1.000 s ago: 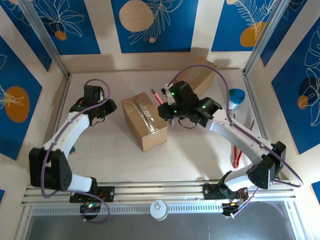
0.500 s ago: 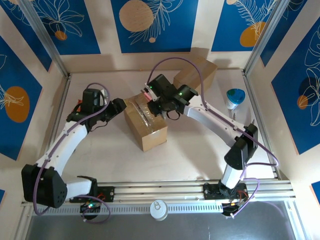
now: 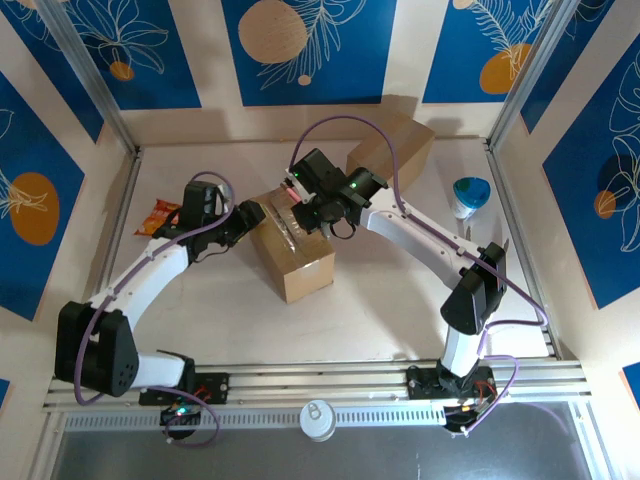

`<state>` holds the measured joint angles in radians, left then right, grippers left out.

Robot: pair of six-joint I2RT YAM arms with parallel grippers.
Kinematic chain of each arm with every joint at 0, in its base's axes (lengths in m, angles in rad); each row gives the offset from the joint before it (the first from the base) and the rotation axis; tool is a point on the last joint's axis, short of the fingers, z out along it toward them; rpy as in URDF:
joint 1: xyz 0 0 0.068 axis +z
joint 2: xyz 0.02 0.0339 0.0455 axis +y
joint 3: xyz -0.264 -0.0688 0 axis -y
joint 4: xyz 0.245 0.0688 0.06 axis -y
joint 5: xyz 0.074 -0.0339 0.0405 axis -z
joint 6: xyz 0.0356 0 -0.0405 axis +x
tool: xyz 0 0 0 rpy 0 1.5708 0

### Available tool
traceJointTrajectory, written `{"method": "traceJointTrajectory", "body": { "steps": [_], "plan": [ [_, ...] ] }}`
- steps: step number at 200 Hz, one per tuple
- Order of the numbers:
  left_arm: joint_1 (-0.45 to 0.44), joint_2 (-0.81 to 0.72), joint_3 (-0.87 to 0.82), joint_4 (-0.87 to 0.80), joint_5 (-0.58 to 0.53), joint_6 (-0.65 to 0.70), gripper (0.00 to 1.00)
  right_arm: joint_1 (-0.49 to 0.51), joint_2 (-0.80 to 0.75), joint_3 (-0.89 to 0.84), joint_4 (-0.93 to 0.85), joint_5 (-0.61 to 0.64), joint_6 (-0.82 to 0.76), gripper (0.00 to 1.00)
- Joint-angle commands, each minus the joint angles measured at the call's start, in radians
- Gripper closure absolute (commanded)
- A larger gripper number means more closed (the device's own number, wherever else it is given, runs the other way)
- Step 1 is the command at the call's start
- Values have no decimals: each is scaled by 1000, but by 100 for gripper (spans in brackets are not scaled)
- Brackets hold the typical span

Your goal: Unpack the express box

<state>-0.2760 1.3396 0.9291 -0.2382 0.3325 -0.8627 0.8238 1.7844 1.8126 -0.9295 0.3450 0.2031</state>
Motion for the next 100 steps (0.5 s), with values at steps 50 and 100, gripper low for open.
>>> {"method": "traceJointTrajectory", "body": {
  "steps": [50, 100],
  "plan": [
    [-34, 30, -63, 112, -21, -22, 44, 10, 6, 4, 12, -14, 9, 100],
    [-34, -1, -103, 134, -21, -29, 46, 10, 74, 91, -43, -3, 21, 100]
  ]
}}
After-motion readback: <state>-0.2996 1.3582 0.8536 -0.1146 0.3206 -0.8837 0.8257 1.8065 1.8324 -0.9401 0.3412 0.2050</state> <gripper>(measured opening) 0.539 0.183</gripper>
